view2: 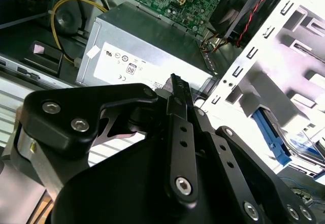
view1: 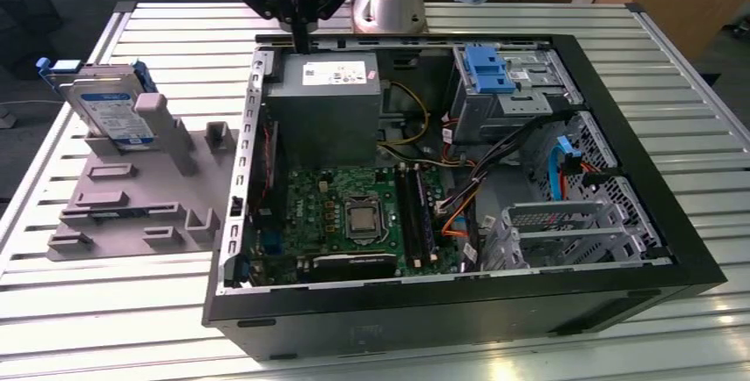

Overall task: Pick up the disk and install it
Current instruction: 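Reach for the disk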

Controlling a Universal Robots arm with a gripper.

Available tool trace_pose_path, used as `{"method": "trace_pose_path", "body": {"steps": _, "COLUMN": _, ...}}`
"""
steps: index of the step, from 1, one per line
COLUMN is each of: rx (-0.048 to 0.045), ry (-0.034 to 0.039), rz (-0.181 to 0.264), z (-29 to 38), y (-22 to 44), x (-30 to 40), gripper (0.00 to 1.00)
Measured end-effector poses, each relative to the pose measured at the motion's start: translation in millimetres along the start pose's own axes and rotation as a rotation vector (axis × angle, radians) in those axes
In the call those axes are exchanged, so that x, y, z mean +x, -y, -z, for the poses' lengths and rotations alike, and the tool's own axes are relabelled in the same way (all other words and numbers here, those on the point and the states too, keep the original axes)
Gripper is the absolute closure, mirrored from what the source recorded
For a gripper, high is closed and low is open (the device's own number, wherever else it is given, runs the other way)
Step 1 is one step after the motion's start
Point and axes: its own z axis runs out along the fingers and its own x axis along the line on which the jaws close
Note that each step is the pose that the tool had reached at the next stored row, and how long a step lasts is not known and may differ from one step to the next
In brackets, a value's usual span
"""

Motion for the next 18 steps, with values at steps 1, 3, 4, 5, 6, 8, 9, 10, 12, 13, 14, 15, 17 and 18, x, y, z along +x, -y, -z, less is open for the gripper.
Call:
{"method": "trace_pose_path", "body": {"steps": 1, "rx": 0.0000, "ry": 0.0000, "rz": 0.000, "z": 0.0, "y": 0.0, "x": 0.2, "gripper": 0.89}}
{"method": "trace_pose_path", "body": {"steps": 3, "rx": 0.0000, "ry": 0.0000, "rz": 0.000, "z": 0.0, "y": 0.0, "x": 0.7, "gripper": 0.89}}
{"method": "trace_pose_path", "body": {"steps": 4, "rx": 0.0000, "ry": 0.0000, "rz": 0.000, "z": 0.0, "y": 0.0, "x": 0.9, "gripper": 0.89}}
{"method": "trace_pose_path", "body": {"steps": 5, "rx": 0.0000, "ry": 0.0000, "rz": 0.000, "z": 0.0, "y": 0.0, "x": 1.1, "gripper": 0.89}}
{"method": "trace_pose_path", "body": {"steps": 6, "rx": 0.0000, "ry": 0.0000, "rz": 0.000, "z": 0.0, "y": 0.1, "x": 1.4, "gripper": 0.89}}
{"method": "trace_pose_path", "body": {"steps": 8, "rx": 0.0001, "ry": -0.0001, "rz": 0.000, "z": 0.0, "y": 0.1, "x": 1.9, "gripper": 0.89}}
{"method": "trace_pose_path", "body": {"steps": 9, "rx": 0.0001, "ry": -0.0001, "rz": 0.000, "z": 0.0, "y": 0.1, "x": 2.1, "gripper": 0.89}}
{"method": "trace_pose_path", "body": {"steps": 10, "rx": 0.0001, "ry": -0.0001, "rz": 0.000, "z": 0.0, "y": 0.1, "x": 2.4, "gripper": 0.89}}
{"method": "trace_pose_path", "body": {"steps": 12, "rx": 0.0001, "ry": 0.0000, "rz": 0.000, "z": 0.0, "y": 0.0, "x": 2.9, "gripper": 0.89}}
{"method": "trace_pose_path", "body": {"steps": 13, "rx": 0.0001, "ry": -0.0001, "rz": 0.000, "z": 0.0, "y": 0.0, "x": 3.1, "gripper": 0.89}}
{"method": "trace_pose_path", "body": {"steps": 14, "rx": 0.0000, "ry": 0.0000, "rz": 0.000, "z": -0.1, "y": 0.0, "x": 3.4, "gripper": 0.89}}
{"method": "trace_pose_path", "body": {"steps": 15, "rx": 0.0000, "ry": 0.0000, "rz": 0.000, "z": -0.1, "y": 0.0, "x": 3.7, "gripper": 0.89}}
{"method": "trace_pose_path", "body": {"steps": 17, "rx": 0.0000, "ry": 0.0000, "rz": 0.000, "z": -0.1, "y": 0.0, "x": 4.1, "gripper": 0.89}}
{"method": "trace_pose_path", "body": {"steps": 18, "rx": 0.0001, "ry": 0.0000, "rz": 0.000, "z": -0.1, "y": -0.1, "x": 4.4, "gripper": 0.89}}
